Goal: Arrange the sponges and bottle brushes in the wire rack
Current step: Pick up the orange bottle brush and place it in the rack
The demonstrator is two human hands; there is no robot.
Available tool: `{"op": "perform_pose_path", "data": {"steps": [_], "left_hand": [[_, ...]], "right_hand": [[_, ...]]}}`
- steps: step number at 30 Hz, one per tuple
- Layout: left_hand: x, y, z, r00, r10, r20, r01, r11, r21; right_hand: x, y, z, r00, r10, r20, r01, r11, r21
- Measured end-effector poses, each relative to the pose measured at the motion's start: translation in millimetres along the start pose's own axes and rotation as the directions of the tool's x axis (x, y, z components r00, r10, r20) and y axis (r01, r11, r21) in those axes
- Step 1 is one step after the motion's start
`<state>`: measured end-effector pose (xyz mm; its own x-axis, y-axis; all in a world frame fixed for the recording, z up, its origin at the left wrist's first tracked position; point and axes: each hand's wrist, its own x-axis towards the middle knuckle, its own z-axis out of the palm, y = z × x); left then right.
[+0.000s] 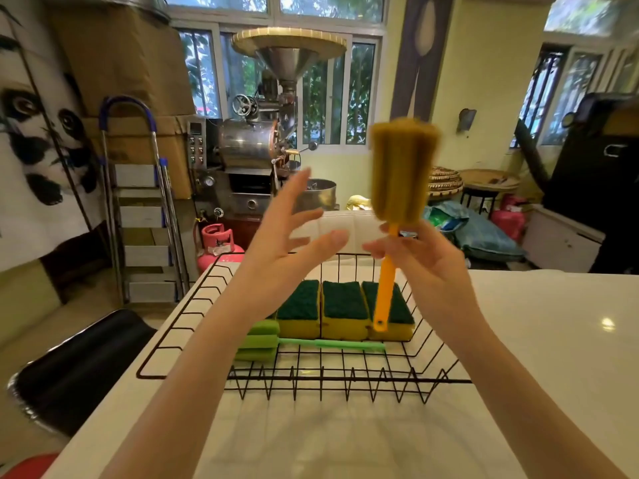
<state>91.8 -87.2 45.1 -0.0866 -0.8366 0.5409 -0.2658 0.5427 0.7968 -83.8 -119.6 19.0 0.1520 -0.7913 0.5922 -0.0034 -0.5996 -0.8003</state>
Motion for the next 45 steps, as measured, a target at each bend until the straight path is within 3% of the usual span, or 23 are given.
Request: {"op": "perform_pose_path", "data": {"steps": [2,5,10,14,16,18,20,22,23,25,26,29,33,37,41,45], "left_hand": [[-1.0,-6.1,5.7,0.984,-0.086,0.153,0.075,0.994,0.081],[-0.8,-16.4,12.2,0.939,-0.174,0.296,0.113,0.97,0.214],[1.1,-27.2,10.8,0.93,-0.237,0.281,0.184,0.962,0.202],[3.1,-37.3,3.4,0.925,-0.262,0.277,0.183,0.942,0.281],[4.2,-44.4,-4.7,0.926,-0.279,0.255,0.172,0.912,0.371],[4.8,-50.7,-14.8,0.915,-0.319,0.245,0.18,0.869,0.461],[4.5,-55.2,-23.8,0.889,-0.377,0.261,0.181,0.812,0.554],[3.2,-57.8,-29.4,0.845,-0.445,0.298,0.18,0.76,0.624],[2.4,-59.4,-30.7,0.823,-0.472,0.315,0.181,0.745,0.643],[1.3,-61.8,-31.4,0.793,-0.503,0.343,0.179,0.731,0.659],[0.8,-62.8,-31.5,0.781,-0.513,0.356,0.183,0.732,0.656],[-0.2,-62.9,-31.0,0.729,-0.549,0.409,0.206,0.746,0.634],[-1.3,-63.8,-25.8,0.662,-0.609,0.437,0.142,0.674,0.725],[-3.7,-64.3,-14.1,0.645,-0.641,0.415,0.022,0.558,0.829],[-7.1,-62.9,-1.1,0.592,-0.664,0.457,-0.022,0.553,0.833],[-7.7,-64.4,6.9,0.609,-0.659,0.442,-0.033,0.536,0.844]], "right_hand": [[2.0,-0.8,-3.7,0.994,0.09,-0.063,-0.071,0.966,0.25],[1.0,3.0,-3.2,0.97,0.229,-0.081,-0.174,0.887,0.428],[-3.9,12.2,4.7,0.915,0.394,-0.085,-0.265,0.745,0.612],[-2.6,15.4,9.2,0.848,0.53,-0.006,-0.474,0.762,0.442],[1.5,12.3,5.7,0.761,0.634,0.139,-0.646,0.719,0.257],[4.5,4.6,-3.0,0.676,0.678,0.288,-0.721,0.69,0.067],[5.7,-1.7,-14.3,0.714,0.605,0.352,-0.645,0.764,-0.005],[4.7,-5.7,-26.1,0.833,0.438,0.338,-0.421,0.898,-0.126],[4.5,-5.4,-31.6,0.875,0.355,0.33,-0.268,0.922,-0.281],[5.3,1.3,-37.4,0.876,0.313,0.366,-0.052,0.818,-0.573],[5.5,6.7,-37.7,0.847,0.361,0.391,-0.022,0.758,-0.652],[4.8,24.5,-35.1,0.722,0.535,0.439,-0.052,0.675,-0.736],[2.7,35.7,-30.2,0.635,0.596,0.492,-0.055,0.67,-0.741],[0.4,40.6,-23.5,0.626,0.575,0.527,-0.019,0.687,-0.726],[-0.1,44.1,-21.2,0.617,0.577,0.535,0.009,0.675,-0.738],[-1.9,46.9,-18.3,0.602,0.602,0.524,0.028,0.64,-0.768]]}}
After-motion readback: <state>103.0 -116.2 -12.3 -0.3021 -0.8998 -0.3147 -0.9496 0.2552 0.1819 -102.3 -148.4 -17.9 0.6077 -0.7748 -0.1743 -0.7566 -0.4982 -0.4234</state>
